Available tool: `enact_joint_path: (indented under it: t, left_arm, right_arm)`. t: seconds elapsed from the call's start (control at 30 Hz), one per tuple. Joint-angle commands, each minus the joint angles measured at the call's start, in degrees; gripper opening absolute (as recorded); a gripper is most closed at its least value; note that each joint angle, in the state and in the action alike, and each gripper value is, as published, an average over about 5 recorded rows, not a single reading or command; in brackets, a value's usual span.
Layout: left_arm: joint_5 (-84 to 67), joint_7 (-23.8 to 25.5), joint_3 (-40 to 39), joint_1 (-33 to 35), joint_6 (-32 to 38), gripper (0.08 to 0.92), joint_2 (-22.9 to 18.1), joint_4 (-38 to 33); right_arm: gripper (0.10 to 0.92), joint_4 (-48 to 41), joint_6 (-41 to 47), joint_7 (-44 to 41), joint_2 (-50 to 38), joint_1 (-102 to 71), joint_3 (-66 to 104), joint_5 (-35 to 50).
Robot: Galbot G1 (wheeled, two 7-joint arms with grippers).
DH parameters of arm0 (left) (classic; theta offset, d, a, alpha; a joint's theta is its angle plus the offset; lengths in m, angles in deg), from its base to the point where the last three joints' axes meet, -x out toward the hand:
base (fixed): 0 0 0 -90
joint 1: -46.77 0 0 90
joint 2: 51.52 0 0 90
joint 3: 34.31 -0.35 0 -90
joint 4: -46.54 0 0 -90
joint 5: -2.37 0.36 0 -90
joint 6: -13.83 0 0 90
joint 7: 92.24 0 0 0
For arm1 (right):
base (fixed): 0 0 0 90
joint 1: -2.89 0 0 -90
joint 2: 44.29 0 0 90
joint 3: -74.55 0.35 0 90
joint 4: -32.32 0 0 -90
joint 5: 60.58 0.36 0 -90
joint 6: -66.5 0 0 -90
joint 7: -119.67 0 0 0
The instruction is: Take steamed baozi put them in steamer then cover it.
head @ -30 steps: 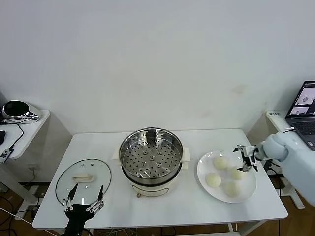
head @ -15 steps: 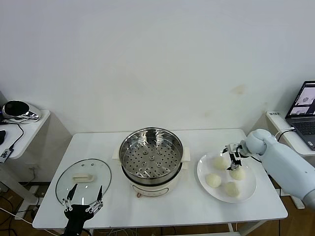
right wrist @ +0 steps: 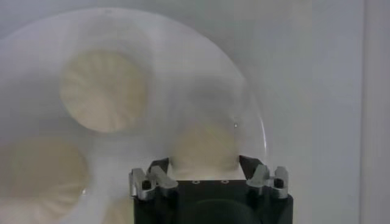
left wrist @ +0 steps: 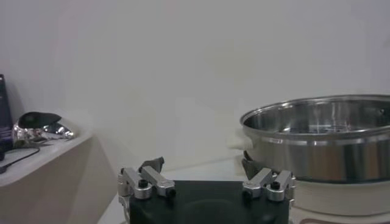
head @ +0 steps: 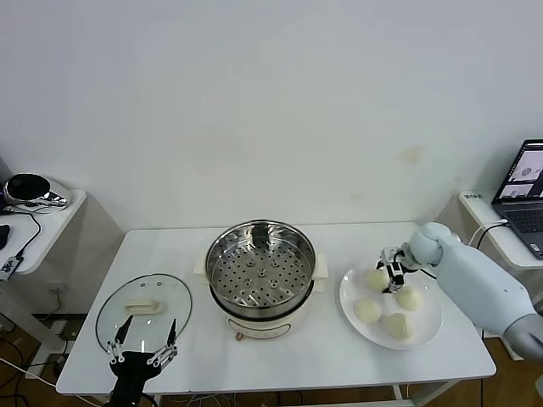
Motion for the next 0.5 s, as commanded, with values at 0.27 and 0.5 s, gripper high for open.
enact_joint_path:
  t: [0.27,0.5]
  left_arm:
    - [-0.02,-0.05,0.26,0.18,0.15,0.823,0.06,0.11]
    - [-1.16,0.17,0.62,0.59,0.54,0.823,0.5,0.45]
  right_arm:
    - [0.548,3.44,0.89,-0.43,-2.31,3.19,-3.74,3.34]
    - [0.553,15.11,3.12,-0.96,-11.03,11.96,-10.52,12.97]
